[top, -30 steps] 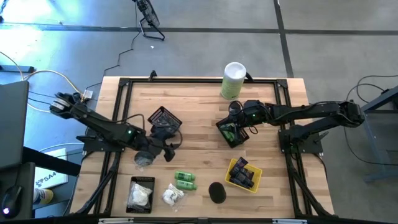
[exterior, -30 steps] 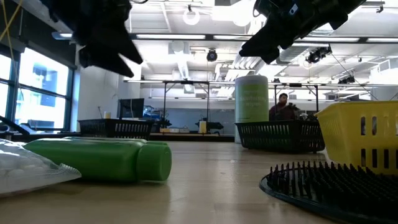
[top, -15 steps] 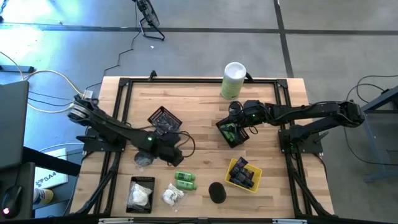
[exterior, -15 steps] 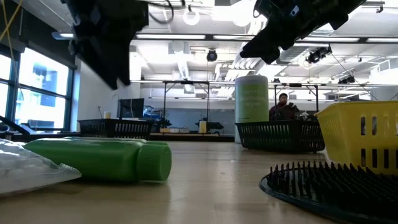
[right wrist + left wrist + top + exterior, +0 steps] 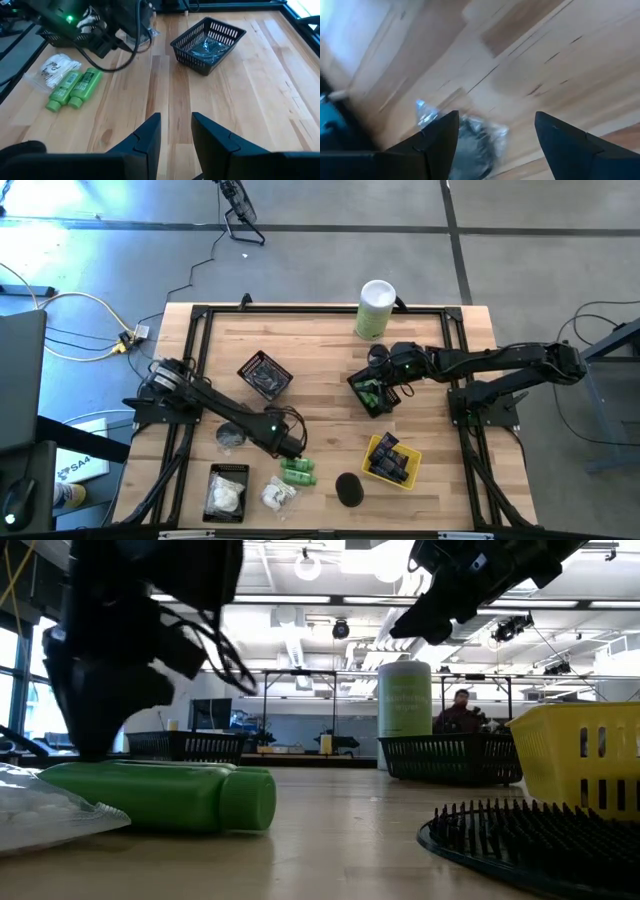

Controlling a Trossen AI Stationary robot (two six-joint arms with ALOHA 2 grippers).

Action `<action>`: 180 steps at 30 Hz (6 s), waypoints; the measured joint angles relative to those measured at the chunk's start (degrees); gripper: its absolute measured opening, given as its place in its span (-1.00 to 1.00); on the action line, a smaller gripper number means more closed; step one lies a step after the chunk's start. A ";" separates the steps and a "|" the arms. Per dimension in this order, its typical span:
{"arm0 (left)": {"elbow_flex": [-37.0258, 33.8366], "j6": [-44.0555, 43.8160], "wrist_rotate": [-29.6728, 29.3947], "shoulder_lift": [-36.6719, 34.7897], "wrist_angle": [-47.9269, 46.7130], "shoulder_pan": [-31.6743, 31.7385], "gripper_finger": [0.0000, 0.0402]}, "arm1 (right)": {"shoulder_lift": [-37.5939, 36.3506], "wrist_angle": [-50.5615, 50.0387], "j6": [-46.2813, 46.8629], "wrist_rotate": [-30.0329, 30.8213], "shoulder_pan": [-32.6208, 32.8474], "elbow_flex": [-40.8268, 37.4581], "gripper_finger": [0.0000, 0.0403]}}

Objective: Pick & Place Travel size toiletries
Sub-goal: Put the hairbrush into the top left black bin

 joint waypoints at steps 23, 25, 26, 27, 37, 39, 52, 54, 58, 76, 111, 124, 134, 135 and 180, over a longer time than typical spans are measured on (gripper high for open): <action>-4.25 -18.03 2.45 0.58 3.14 -5.21 0.26 | 0.00 -0.66 1.48 -1.70 0.02 0.00 -0.50; -4.38 -19.08 2.54 0.54 3.14 -5.41 0.26 | 0.00 -0.68 1.48 -1.69 0.00 0.00 -0.50; -4.40 -19.09 2.55 0.54 3.12 -5.64 0.26 | 0.00 -0.66 1.47 -1.70 0.00 0.00 -0.50; -4.42 -19.08 2.50 0.54 3.10 -5.63 0.26 | 0.00 -0.68 1.47 -1.68 0.00 0.00 -0.50; -5.80 -19.31 2.65 0.95 4.66 -5.66 0.09 | 0.00 -0.68 1.18 -1.68 0.00 0.00 -0.50; -6.06 -19.52 2.71 1.00 4.87 -5.67 -0.03 | 0.00 -0.68 1.20 -1.70 0.00 0.00 -0.50; -5.93 -18.97 2.16 1.23 5.83 -5.52 -0.70 | 0.00 -0.68 1.22 -1.70 0.00 0.00 -0.50; -5.46 -17.69 1.65 1.24 5.64 -5.54 -0.73 | 0.00 -0.68 1.22 -1.69 0.00 0.00 -0.50; -4.64 -14.89 1.62 1.37 5.45 -5.52 -0.73 | 0.00 -0.68 1.22 -1.68 0.00 0.00 -0.50; -4.17 -14.36 5.07 1.28 6.80 -5.50 -0.65 | 0.00 -0.68 1.25 -1.69 0.00 0.00 -0.50; -5.85 -12.24 3.16 0.39 3.58 -4.78 -0.23 | 0.00 -0.69 1.26 -1.69 0.00 0.00 -0.50; -7.52 -10.71 4.41 0.23 5.80 -4.74 -0.23 | 0.00 -0.90 1.64 -1.68 0.02 0.00 -0.50; -9.31 -8.23 7.33 0.25 7.96 -4.67 -0.23 | 0.00 -1.05 3.18 -1.84 0.02 0.00 -0.50; -9.31 -7.55 7.23 0.25 8.02 -4.67 -0.23 | 0.00 -1.05 3.18 -1.84 0.00 0.00 -0.50; -2.95 -3.18 -3.42 -0.09 -0.27 -4.76 -1.00 | 0.00 -0.98 4.30 -1.88 0.02 0.00 -0.50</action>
